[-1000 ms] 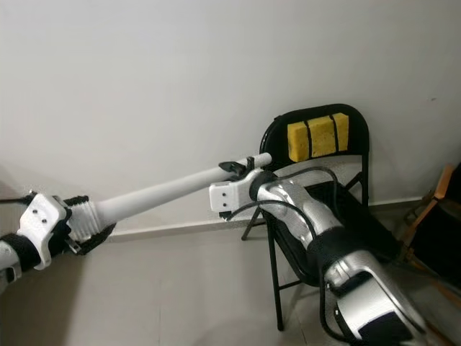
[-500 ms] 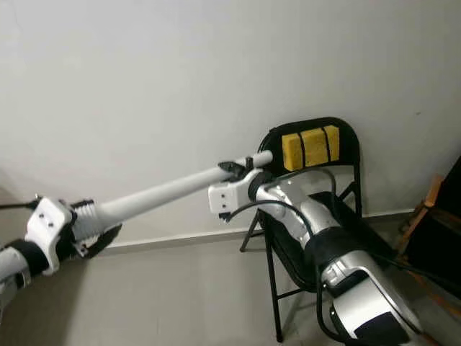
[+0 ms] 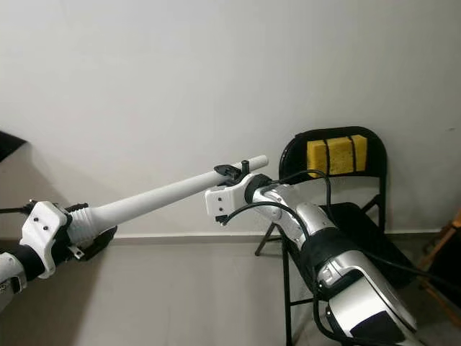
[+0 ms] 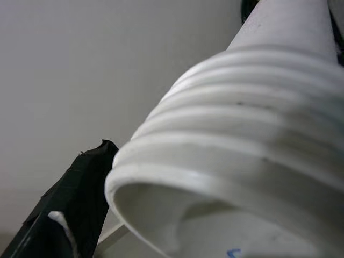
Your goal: Building children table
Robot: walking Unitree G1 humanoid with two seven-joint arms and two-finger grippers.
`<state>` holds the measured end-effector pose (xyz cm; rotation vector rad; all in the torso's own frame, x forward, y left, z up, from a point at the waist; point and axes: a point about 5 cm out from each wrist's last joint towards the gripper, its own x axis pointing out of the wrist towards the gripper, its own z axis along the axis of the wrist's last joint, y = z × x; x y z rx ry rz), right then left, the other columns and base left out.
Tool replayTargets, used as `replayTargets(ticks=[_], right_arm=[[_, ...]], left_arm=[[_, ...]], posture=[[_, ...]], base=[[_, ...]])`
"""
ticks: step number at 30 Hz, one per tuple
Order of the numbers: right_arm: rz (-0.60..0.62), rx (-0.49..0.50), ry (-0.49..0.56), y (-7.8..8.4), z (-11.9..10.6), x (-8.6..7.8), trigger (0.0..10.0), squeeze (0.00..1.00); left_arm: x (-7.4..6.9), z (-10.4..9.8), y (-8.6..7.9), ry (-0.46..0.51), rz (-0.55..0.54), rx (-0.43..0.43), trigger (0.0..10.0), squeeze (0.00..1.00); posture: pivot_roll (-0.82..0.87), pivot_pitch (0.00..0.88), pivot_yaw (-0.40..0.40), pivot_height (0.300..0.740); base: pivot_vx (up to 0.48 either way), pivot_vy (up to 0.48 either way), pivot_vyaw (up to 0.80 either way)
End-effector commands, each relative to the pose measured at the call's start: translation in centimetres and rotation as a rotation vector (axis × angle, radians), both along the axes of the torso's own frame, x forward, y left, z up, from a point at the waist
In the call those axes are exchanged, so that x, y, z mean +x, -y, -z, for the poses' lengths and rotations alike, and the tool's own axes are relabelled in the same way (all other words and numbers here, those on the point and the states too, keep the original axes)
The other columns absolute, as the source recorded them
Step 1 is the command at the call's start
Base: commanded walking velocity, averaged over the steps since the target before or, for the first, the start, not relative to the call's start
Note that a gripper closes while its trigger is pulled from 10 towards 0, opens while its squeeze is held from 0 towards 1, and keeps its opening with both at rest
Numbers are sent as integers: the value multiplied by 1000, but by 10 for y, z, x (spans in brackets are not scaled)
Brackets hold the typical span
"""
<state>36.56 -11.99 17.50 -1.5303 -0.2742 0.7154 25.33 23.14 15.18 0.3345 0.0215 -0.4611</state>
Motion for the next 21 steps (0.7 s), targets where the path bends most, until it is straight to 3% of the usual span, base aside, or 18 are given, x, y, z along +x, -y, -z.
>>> replayTargets(ticks=[1, 21], right_arm=[[-156, -13, 8, -27, 1, -11, 0, 0], [-291, -44, 13, -46, 0, -19, 0, 0]], left_arm=[[3, -6, 12, 28, 38, -16, 10000, 0], [5, -26, 6, 30, 132, 77, 10000, 0]], posture=[[-74, 0, -24, 740], [-68, 0, -35, 740]], base=[[0, 0, 556], [0, 0, 566]])
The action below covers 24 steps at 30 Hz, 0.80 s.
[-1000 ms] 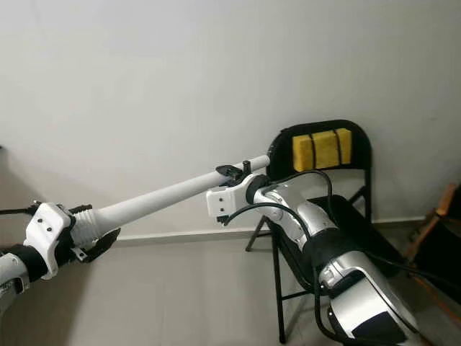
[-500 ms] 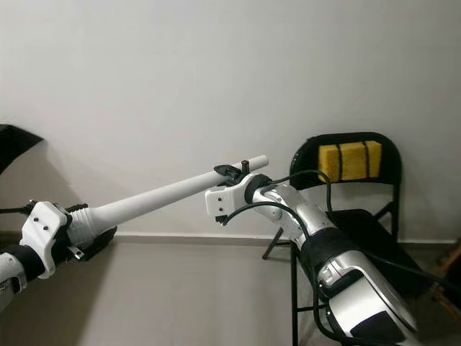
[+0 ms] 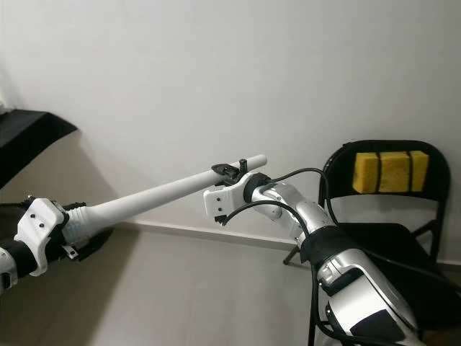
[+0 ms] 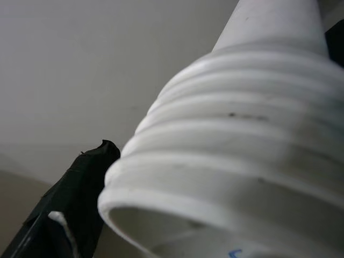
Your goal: Building children table
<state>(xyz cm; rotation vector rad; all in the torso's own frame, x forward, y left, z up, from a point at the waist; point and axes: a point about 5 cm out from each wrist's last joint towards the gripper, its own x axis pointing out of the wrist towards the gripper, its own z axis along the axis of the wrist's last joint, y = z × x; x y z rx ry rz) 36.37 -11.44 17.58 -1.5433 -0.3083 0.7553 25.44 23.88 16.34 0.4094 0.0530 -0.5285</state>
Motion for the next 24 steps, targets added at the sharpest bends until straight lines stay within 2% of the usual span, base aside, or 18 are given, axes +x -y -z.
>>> replayTargets(ticks=[1, 11, 16, 24], right_arm=[[-243, -29, 10, -40, 1, -18, 0, 0], [-274, -30, -1, -47, 2, -20, 0, 0], [-304, -33, -4, -55, 2, -22, 0, 0], [-330, -40, -8, -61, 4, -24, 0, 0]], left_arm=[[4, -15, 14, 51, 70, -6, 10000, 0], [2, -12, 22, 32, 109, -23, 10000, 0], [3, -14, 25, 19, 142, -17, 10000, 0], [7, -23, 24, 37, 160, 0, 10000, 0]], posture=[[-68, 0, -35, 740], [-68, 0, -41, 740], [-61, 0, -44, 740], [-60, 0, -41, 740]], base=[[0, 0, 569], [0, 0, 568], [0, 0, 566], [0, 0, 567]])
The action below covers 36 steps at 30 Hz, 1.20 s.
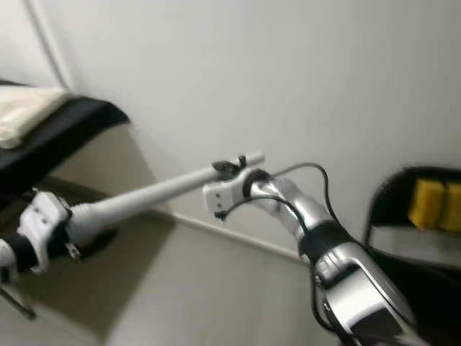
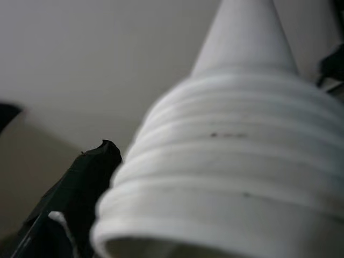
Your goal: Building children table
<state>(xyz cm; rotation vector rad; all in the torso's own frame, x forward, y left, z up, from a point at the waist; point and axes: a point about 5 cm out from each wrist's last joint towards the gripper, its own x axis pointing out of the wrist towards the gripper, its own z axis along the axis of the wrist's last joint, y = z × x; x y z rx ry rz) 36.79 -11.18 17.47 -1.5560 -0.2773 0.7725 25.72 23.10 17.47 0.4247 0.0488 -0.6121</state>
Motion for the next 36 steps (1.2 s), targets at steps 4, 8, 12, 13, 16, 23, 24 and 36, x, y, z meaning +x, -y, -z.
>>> replayTargets(ticks=[4, 8, 12, 13, 16, 23, 24, 36], right_arm=[[-350, -40, 0, -58, 7, -30, 0, 0], [-366, -89, 13, -57, 9, -30, 0, 0], [-370, -121, 19, -56, 9, -29, 0, 0], [-368, -126, 20, -55, 9, -28, 0, 0], [-329, -64, 5, -55, 3, -24, 3882, 0], [-270, 32, -52, -54, 0, -20, 10000, 0], [-262, 46, -55, -54, 1, -20, 10000, 0], [-237, 73, -65, -52, 2, -19, 10000, 0]], left_arm=[[6, -18, 18, 62, 97, -5, 10000, 0], [7, -21, 16, 61, 108, 15, 10000, 0], [7, -21, 16, 57, 116, 25, 10000, 0], [7, -21, 16, 56, 117, 27, 10000, 0], [7, -18, 16, 50, 109, 20, 10000, 0], [5, -15, 18, 68, 79, -42, 5882, 0], [5, -16, 18, 85, 67, -66, 5882, 0], [-10, -15, 34, 98, 185, -196, 0, 0]], posture=[[-61, 0, -35, 740], [-63, 0, -26, 740], [-63, 0, -26, 740], [-63, 0, -26, 740], [-59, 0, -30, 740], [-57, 0, -29, 740], [-57, 0, -29, 740], [-55, 0, -31, 740]], base=[[0, 0, 569], [0, 0, 567], [0, 0, 563], [0, 0, 563], [0, 0, 317], [0, 0, 0], [0, 0, 0], [0, 0, 0]])
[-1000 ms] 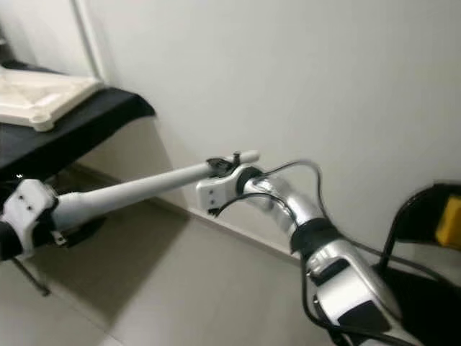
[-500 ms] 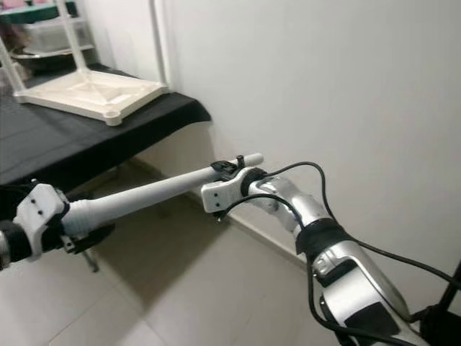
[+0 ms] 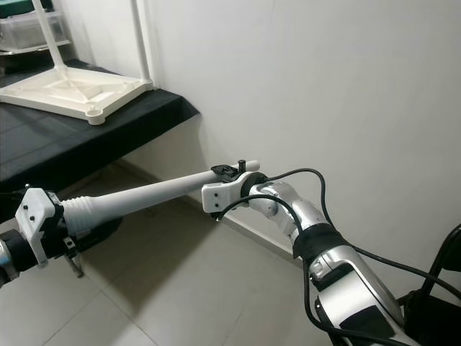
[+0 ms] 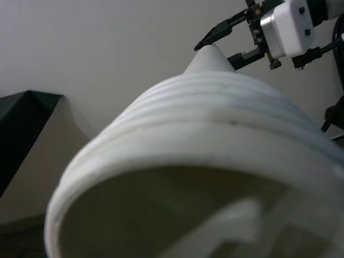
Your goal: Building children table
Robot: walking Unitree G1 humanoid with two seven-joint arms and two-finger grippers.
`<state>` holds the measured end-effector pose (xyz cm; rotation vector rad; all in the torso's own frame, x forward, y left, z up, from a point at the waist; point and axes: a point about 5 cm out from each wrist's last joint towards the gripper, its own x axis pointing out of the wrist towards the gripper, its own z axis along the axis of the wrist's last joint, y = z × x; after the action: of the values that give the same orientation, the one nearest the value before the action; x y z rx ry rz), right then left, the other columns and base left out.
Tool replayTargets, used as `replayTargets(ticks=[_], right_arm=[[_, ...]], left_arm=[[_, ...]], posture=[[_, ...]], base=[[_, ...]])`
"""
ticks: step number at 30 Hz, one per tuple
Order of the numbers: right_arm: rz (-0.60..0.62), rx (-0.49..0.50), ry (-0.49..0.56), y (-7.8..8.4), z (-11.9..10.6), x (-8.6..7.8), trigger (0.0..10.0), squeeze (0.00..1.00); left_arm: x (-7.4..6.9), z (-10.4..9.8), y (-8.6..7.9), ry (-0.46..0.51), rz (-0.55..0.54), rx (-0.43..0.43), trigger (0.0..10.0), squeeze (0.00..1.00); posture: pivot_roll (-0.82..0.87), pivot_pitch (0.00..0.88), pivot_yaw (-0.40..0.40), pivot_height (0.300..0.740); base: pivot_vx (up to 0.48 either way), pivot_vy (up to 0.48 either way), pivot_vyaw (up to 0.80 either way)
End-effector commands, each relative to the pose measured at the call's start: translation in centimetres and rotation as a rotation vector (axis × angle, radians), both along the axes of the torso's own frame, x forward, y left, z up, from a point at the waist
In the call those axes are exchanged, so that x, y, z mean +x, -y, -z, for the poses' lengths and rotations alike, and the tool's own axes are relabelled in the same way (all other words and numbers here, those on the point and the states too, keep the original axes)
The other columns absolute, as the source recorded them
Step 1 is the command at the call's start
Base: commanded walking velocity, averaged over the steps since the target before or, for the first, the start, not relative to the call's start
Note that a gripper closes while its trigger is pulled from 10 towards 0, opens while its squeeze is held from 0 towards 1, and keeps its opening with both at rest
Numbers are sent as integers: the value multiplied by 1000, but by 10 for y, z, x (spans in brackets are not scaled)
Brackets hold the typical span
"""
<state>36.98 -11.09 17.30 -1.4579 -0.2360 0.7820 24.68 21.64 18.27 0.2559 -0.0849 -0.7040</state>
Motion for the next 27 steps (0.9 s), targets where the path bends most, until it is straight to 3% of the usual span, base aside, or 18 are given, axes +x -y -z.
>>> replayTargets(ticks=[1, 11, 12, 15, 16, 26, 27], right_arm=[[-258, 8, 11, -51, 0, -20, 10000, 0], [-244, 6, 11, -48, 1, -19, 10000, 0], [-242, 5, 11, -48, 1, -19, 10000, 0], [-242, 5, 11, -48, 1, -19, 10000, 0], [-240, 6, 11, -47, 1, -19, 10000, 0], [-186, 1, 42, -42, -1, -11, 10000, 0], [-178, -1, 50, -41, -2, -9, 10000, 0]], left_arm=[[-1, -7, 21, 48, 83, 2, 0, 0], [-4, -5, 26, 40, 115, -6, 0, 0], [-2, -4, 26, 34, 93, 4, 8039, 0], [-2, -4, 26, 34, 93, 4, 8039, 0], [0, -3, 26, 32, 77, 9, 10000, 0], [-3, -3, 24, 25, 69, 6, 10000, 0], [-3, -4, 23, 35, 60, -1, 10000, 286]], posture=[[-55, 0, -31, 740], [-57, 0, -30, 740], [-58, 0, -30, 740], [-58, 0, -30, 740], [-59, 0, -31, 740], [-56, 0, -35, 740], [-55, 0, -36, 740]], base=[[0, 0, 0], [0, 0, 0], [0, 0, 0], [0, 0, 0], [0, 0, 0], [0, 0, 0], [0, 0, 0]])
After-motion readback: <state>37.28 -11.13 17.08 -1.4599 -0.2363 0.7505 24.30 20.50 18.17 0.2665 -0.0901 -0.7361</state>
